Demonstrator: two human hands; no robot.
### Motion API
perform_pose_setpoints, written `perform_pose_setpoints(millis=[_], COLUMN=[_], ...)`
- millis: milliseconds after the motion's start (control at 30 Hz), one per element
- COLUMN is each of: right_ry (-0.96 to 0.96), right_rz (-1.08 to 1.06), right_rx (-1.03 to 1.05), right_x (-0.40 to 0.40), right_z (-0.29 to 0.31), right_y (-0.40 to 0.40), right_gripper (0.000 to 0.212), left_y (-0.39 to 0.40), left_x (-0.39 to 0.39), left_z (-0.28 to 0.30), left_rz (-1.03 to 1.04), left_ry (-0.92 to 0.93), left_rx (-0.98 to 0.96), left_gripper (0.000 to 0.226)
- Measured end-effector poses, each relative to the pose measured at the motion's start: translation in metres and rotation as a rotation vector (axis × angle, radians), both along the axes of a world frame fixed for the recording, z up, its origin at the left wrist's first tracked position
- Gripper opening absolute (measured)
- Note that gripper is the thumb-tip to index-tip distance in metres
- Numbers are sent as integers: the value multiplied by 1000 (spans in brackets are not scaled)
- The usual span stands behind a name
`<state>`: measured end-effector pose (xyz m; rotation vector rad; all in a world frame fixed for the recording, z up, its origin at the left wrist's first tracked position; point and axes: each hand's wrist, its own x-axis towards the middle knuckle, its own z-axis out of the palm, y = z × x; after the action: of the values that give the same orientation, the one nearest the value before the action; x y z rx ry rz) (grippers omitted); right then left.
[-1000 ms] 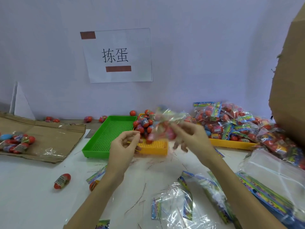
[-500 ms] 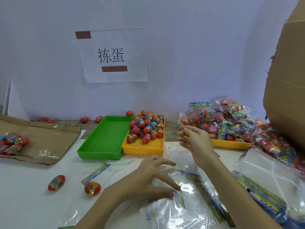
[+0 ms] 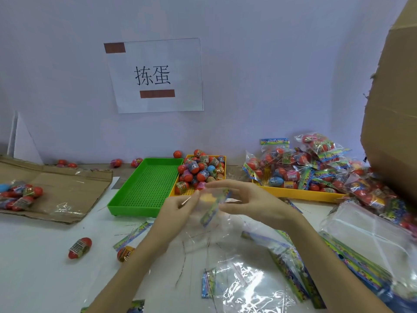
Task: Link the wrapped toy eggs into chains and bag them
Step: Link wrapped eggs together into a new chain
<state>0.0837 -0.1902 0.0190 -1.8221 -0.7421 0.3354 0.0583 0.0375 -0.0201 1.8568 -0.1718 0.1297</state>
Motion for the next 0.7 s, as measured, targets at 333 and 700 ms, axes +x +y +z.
perform_pose_setpoints(millis=[333,700], right_ry=[6,33], right_rz=[-394,-572], right_rx=[227,339], right_x=[5,10], right_z=[-14,-19], right_y=[20,20], right_gripper=[19,31], left_y=[-4,-7], left_x=[-1,-4], left_z=[12,8], left_rz=[-41,17], left_ry=[25,-63], left_rx=[-108,-339], left_gripper=[82,34])
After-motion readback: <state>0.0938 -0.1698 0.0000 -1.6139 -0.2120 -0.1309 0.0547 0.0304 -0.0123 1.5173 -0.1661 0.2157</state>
